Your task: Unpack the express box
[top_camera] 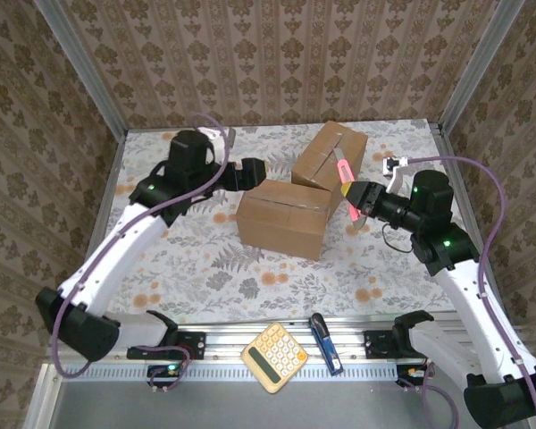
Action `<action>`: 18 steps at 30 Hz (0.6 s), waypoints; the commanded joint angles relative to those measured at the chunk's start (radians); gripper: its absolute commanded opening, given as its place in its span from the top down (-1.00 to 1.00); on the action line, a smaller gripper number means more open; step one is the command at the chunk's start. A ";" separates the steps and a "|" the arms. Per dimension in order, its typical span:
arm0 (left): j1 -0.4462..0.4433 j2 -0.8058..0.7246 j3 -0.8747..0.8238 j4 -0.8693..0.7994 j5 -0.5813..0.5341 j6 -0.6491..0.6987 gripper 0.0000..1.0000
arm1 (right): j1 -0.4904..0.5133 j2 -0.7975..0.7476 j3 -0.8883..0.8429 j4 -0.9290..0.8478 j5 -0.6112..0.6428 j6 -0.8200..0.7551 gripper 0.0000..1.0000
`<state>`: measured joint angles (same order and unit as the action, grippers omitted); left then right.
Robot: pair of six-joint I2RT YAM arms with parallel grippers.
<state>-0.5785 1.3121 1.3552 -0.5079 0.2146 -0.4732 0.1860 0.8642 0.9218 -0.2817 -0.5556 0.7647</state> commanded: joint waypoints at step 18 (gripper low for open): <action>0.003 0.156 -0.312 0.506 -0.208 0.109 -0.95 | -0.125 -0.053 -0.144 0.003 -0.176 0.001 1.00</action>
<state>-0.5758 1.4662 1.0832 -0.1516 0.0242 -0.4053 0.0681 0.8242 0.7879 -0.2958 -0.6899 0.7666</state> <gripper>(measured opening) 0.978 0.180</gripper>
